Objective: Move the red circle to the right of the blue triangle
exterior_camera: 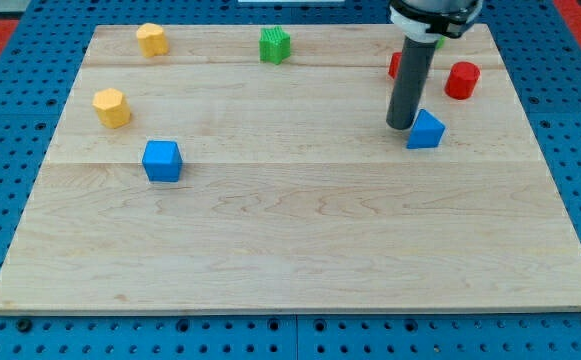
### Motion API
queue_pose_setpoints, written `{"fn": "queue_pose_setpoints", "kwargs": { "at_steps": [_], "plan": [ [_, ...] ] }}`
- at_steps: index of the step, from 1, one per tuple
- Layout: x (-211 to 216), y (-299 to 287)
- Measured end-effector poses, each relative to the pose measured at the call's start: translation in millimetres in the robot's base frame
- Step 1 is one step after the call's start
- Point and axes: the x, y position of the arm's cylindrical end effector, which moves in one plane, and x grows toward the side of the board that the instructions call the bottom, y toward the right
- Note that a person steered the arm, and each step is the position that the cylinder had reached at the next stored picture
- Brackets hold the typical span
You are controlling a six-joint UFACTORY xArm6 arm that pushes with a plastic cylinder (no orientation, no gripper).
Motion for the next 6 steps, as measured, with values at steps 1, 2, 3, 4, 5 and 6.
{"fn": "queue_pose_setpoints", "kwargs": {
  "at_steps": [1, 2, 3, 4, 5, 6],
  "plan": [
    [-23, 8],
    [-20, 62],
    [-20, 143],
    [-60, 175],
    [-129, 149],
    [-148, 106]
  ]
}}
